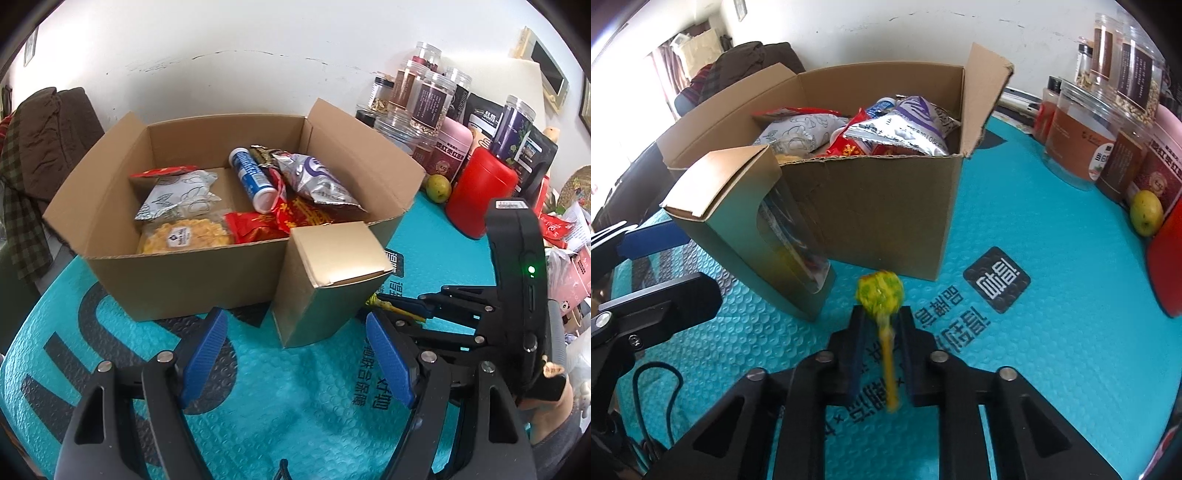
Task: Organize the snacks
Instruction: 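Grasp the gold paper box with the left tool while the right tool grasps the yellow lollipop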
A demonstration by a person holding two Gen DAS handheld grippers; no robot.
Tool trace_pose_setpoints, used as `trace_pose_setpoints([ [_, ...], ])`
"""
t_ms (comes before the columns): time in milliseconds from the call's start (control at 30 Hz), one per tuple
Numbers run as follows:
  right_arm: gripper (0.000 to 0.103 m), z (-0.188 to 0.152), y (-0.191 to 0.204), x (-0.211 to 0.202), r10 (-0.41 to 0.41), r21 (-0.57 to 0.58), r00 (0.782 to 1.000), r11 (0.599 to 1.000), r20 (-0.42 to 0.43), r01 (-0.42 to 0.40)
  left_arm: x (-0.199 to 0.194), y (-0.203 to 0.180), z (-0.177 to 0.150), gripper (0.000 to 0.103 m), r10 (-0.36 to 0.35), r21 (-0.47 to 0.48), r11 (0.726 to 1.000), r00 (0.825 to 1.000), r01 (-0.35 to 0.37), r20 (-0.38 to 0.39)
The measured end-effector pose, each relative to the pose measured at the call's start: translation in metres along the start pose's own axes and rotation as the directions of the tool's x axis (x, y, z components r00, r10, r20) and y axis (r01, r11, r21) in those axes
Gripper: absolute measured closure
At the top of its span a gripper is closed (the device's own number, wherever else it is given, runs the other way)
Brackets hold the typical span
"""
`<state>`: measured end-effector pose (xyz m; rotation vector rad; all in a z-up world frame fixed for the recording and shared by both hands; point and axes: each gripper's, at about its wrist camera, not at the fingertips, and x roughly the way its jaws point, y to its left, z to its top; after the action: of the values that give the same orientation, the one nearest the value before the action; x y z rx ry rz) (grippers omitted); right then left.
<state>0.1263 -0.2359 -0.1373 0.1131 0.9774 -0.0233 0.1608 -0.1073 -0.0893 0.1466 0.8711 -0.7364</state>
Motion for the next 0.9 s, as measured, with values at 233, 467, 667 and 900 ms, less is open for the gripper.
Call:
trace_pose_setpoints([
  [233,0.088,-0.001,-0.012,-0.018,-0.006,0.037,0.999,0.999,0.041,0.004,0.011,-0.012,0.005,0.025,0.009,0.000,1.000,1.000,-0.009,0.001],
  [467,0.087,-0.005,-0.019,-0.014,0.022,0.061,0.999,0.998,0.030,-0.024,0.022,-0.023,0.010,0.025,0.068,0.021,0.997,0.997,-0.068,0.021],
  [667,0.059,-0.008,-0.022,-0.008,0.072,0.090,0.997,0.993,0.009,-0.072,0.028,-0.020,0.013,0.053,0.081,-0.001,0.997,0.996,-0.081,0.028],
  [900,0.059,-0.002,-0.022,-0.006,0.076,0.098,0.997,0.992,0.015,-0.077,0.020,-0.013,0.007,0.059,0.078,-0.003,0.997,0.997,-0.078,0.026],
])
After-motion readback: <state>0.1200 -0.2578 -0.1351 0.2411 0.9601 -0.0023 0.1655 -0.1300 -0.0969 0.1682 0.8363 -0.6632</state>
